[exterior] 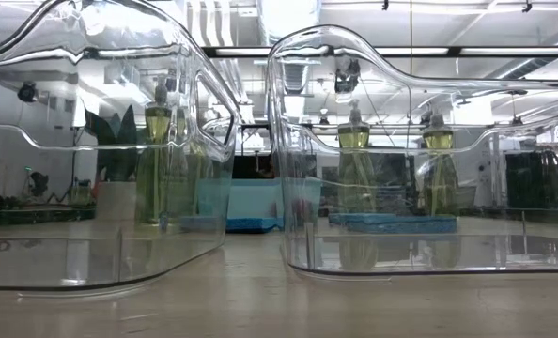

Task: Pick & Place Kitchen Sink Supplies
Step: Put the blue dish brush into the green bin, then put the soap dispenser into the right transparent bin

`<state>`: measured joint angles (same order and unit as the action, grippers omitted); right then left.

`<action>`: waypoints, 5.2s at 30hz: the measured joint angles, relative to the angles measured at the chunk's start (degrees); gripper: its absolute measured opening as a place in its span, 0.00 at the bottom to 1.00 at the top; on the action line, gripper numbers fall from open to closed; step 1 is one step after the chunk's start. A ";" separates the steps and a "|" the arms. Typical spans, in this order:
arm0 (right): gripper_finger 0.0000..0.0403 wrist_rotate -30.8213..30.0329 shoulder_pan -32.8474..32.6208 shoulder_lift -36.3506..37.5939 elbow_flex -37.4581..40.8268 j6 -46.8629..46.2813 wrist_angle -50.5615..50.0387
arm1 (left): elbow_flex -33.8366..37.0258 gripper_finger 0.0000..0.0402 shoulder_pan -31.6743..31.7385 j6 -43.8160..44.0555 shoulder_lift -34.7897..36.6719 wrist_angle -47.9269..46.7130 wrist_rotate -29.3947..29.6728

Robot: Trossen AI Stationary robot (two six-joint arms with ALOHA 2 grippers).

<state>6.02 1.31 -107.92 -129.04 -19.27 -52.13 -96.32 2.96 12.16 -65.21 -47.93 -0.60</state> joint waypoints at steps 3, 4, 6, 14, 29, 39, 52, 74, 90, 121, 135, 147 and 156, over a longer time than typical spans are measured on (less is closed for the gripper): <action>0.35 0.01 -0.55 0.00 0.50 -0.46 6.21 | -0.25 0.20 0.00 0.26 0.00 2.23 -0.02; 0.38 -0.06 -0.67 0.00 0.70 -0.44 8.26 | -0.23 0.21 0.00 0.42 0.00 2.84 -0.03; 0.44 -0.10 -0.68 0.02 1.15 -0.39 11.27 | -0.23 0.21 0.00 0.59 0.00 3.77 -0.04; 0.54 -0.25 -0.66 0.01 3.12 -0.30 14.05 | -0.38 0.21 0.00 2.52 0.00 5.74 -0.72; 0.48 -1.70 -0.55 -2.47 3.47 0.18 21.16 | -0.41 0.22 -0.02 3.02 0.00 8.07 -1.38; 0.28 -1.61 -0.55 -2.45 3.46 0.42 21.24 | -0.41 0.22 -0.02 3.00 0.00 8.11 -1.22; 0.15 -1.54 -0.37 -2.43 3.46 -0.34 21.14 | -0.41 0.25 -0.04 2.68 0.02 8.10 1.58; 0.15 -2.79 8.29 -2.08 3.61 -10.52 4.91 | -0.35 0.52 -0.04 -3.28 5.01 4.46 15.28; 0.15 6.90 17.73 -6.06 6.91 -20.65 -2.85 | -0.10 0.51 -0.04 -2.69 5.46 4.49 15.30; 0.15 6.12 22.71 -26.03 6.72 -17.57 -4.90 | -0.08 0.51 -0.04 -0.26 5.42 1.51 15.28; 0.25 6.08 23.36 -27.21 6.93 -17.64 -4.72 | -0.08 0.51 -0.04 -0.16 5.44 1.38 15.29; 0.33 9.67 23.12 -25.41 3.91 -16.95 -4.67 | -0.06 0.51 -0.03 -0.17 5.44 1.38 15.29; 0.32 9.45 21.89 -19.77 2.50 -13.55 -4.90 | -0.06 0.51 -0.02 0.18 5.42 1.36 15.15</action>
<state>15.47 23.20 -127.69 -126.54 -32.82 -57.03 -96.38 2.94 12.34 -59.79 -46.57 14.55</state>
